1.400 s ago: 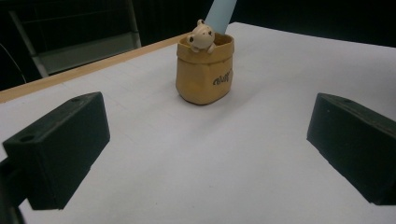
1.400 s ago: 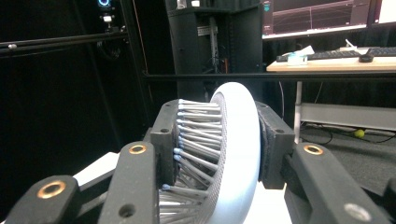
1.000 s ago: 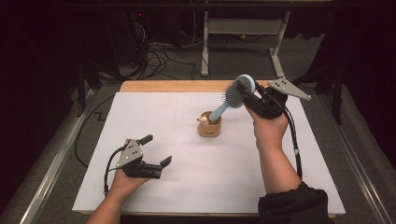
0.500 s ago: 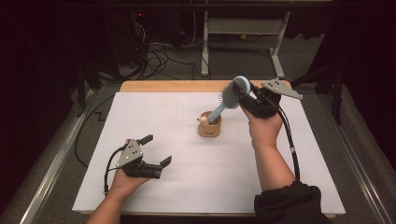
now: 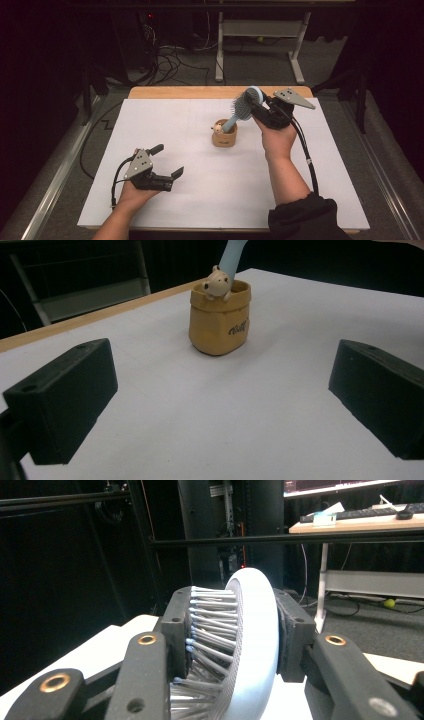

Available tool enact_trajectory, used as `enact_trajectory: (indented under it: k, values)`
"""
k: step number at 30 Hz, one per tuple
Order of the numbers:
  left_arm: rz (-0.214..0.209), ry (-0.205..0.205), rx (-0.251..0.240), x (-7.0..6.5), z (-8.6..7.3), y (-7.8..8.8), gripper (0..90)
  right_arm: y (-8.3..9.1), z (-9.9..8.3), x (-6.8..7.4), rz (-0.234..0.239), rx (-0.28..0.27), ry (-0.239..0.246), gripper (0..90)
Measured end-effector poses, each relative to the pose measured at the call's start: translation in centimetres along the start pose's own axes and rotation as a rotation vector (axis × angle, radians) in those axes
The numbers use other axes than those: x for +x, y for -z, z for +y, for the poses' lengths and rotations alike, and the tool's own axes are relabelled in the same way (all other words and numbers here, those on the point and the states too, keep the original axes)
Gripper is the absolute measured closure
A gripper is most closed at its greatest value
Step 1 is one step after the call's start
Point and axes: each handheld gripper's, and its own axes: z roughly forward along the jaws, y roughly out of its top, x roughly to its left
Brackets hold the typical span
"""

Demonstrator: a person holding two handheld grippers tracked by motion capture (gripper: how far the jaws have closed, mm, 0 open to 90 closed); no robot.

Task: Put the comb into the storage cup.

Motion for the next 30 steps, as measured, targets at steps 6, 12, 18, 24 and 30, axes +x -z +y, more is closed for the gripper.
enact_trajectory:
  k: [6,12,18,24,30]
  values:
    - [0.0,-0.002,-0.001,-0.1,0.0,0.0,0.0,-0.2,-0.3,0.1,0.003,0.001,-0.007,59.9]
    - [-0.001,-0.001,0.0,-0.1,0.0,0.0,0.0,-0.6,-0.6,0.3,0.007,0.009,-0.006,59.9]
    - [-0.002,-0.001,0.004,-0.1,0.0,-0.1,0.0,-0.8,-1.0,0.4,0.006,0.014,-0.006,59.9]
    - [-0.002,-0.001,0.004,-0.1,0.0,-0.1,0.0,-0.9,-1.1,0.5,0.004,0.013,-0.01,59.9]
    - [0.0,-0.001,0.006,-0.1,0.0,-0.1,0.0,-1.1,-1.4,0.8,0.004,0.019,-0.007,59.9]
